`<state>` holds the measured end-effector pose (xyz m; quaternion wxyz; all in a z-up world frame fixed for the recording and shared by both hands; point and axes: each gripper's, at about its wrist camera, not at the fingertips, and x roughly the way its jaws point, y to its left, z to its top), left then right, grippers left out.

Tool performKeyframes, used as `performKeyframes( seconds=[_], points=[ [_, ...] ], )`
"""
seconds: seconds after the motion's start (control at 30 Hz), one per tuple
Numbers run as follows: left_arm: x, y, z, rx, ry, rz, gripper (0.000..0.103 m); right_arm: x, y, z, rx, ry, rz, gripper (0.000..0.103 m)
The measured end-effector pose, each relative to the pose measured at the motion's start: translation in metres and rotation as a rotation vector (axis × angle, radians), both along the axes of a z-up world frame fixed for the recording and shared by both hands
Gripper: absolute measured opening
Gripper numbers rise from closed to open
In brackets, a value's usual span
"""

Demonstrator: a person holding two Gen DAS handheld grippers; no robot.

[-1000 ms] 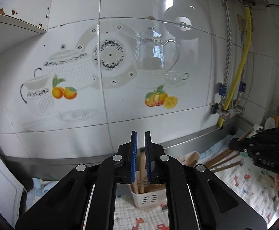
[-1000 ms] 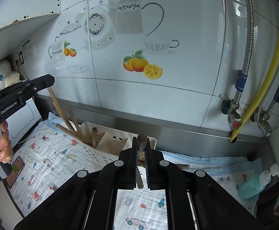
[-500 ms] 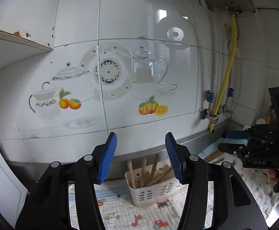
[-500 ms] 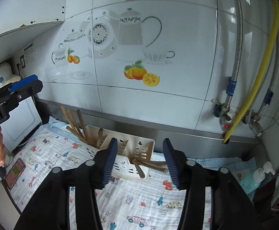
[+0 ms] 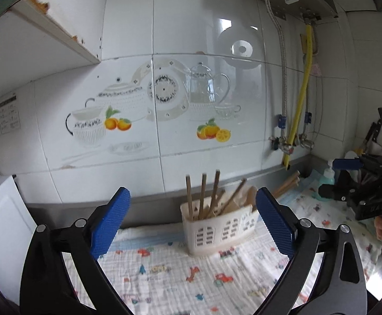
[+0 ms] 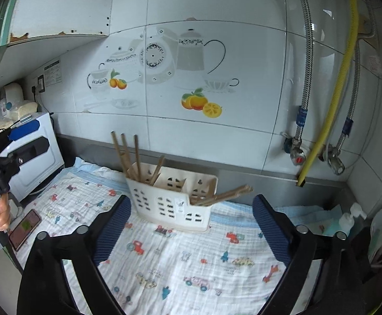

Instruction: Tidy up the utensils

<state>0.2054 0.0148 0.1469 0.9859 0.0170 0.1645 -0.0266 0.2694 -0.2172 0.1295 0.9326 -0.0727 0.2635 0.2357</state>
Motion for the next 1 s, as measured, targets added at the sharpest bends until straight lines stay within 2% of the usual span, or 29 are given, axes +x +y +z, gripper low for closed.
performKeyframes(
  seconds=[0.3, 0.47, 0.6, 1.0],
  points=[
    [-0.038, 0.010, -0.037, -0.043, 0.053, -0.033, 0.097, -0.055, 0.007, -0.023, -0.001, -0.021, -0.010, 0.095],
    [-0.054, 0.017, -0.056, -0.055, 0.088, -0.020, 0.097, -0.080, 0.014, -0.041, -0.033, -0.028, -0.037, 0.096],
    [-0.066, 0.019, -0.073, -0.023, 0.121, 0.006, 0.097, -0.095, 0.018, -0.055, -0.042, -0.015, -0.049, 0.096],
    [-0.096, 0.030, -0.098, -0.013, 0.142, 0.075, 0.097, -0.127, 0.023, -0.088, -0.016, 0.037, -0.109, 0.096]
  ],
)
